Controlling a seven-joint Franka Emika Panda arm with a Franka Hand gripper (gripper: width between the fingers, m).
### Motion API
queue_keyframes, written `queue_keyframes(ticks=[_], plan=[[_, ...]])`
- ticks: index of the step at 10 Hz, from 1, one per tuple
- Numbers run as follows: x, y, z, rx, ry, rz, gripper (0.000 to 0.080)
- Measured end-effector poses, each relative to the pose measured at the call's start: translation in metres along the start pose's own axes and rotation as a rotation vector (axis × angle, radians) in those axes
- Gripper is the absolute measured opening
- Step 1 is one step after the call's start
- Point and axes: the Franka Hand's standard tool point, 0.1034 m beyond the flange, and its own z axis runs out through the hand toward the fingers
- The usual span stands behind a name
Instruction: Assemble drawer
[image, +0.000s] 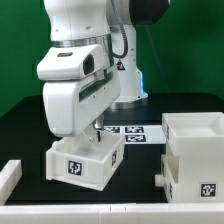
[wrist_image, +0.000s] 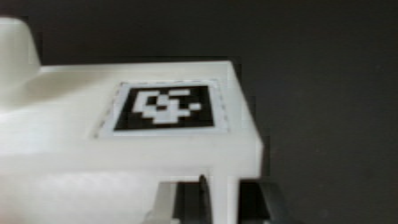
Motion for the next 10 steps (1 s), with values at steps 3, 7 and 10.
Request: queue_keyframes(ticks=[3,7,10], plan=[[-0.0024,-0.0011,-0.0027,-0.001,0.007,-0.130,0.0039],[-0.0069,-0.0010,0.0021,-0.012,0.030,-0.301,0.0039],[-0.0064,0.0029,-0.0010,-0.047,0.040,-0.429,0.0039]])
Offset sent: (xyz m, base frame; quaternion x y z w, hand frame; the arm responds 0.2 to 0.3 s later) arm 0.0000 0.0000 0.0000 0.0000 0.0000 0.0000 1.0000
